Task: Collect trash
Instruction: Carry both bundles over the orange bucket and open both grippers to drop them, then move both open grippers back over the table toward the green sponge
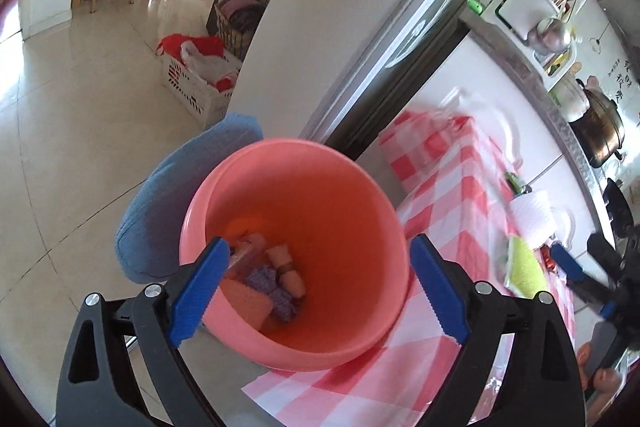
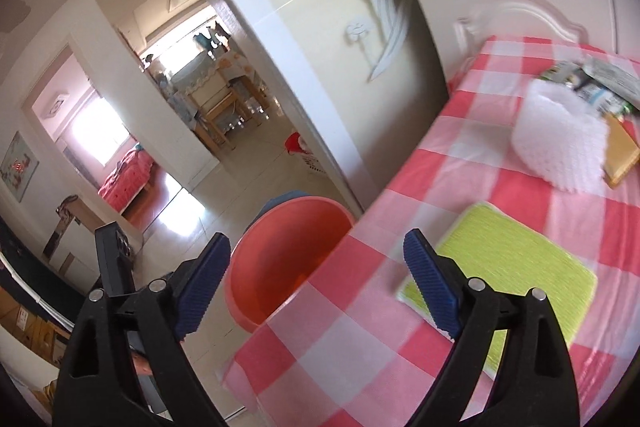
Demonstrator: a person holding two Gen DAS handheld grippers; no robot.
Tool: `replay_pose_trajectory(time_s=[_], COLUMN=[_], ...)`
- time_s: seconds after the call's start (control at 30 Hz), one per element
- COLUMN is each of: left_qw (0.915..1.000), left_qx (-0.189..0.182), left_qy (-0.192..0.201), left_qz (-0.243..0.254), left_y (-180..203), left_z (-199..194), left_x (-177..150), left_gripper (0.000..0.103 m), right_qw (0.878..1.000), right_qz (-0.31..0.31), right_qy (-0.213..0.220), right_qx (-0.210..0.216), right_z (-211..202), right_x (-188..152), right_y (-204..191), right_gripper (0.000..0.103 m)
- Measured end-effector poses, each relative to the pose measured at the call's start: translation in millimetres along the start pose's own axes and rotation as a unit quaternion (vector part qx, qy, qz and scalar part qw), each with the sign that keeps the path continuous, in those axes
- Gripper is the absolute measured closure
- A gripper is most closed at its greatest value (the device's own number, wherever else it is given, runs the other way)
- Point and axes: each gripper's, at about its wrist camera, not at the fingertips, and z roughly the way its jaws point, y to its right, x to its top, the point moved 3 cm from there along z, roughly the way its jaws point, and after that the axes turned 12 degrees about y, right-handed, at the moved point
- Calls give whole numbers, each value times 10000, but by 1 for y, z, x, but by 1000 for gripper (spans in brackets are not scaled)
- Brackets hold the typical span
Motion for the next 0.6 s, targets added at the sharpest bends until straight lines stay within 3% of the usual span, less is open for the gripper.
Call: replay_pose_trajectory(time_s=[0.13,0.27,0.6], left_qw=[9995,9968,9942], left_qx=[4,114,-129], left_qy=[-191,-653,-824], left_qz=[244,438,682], left_y=[14,31,68], left_z=[0,7,-2], left_x=[0,-5,-13], left_gripper=[12,11,11], right_qw=[9994,9980,9941], right_qz=[2,-128,-386], right_qy=[326,595,881], right_qx=[-65,-189,-502], right_z=[-24,-42,-74], right_x=[-1,-3,-8], right_y=[13,20,36], right_gripper=[10,9,7])
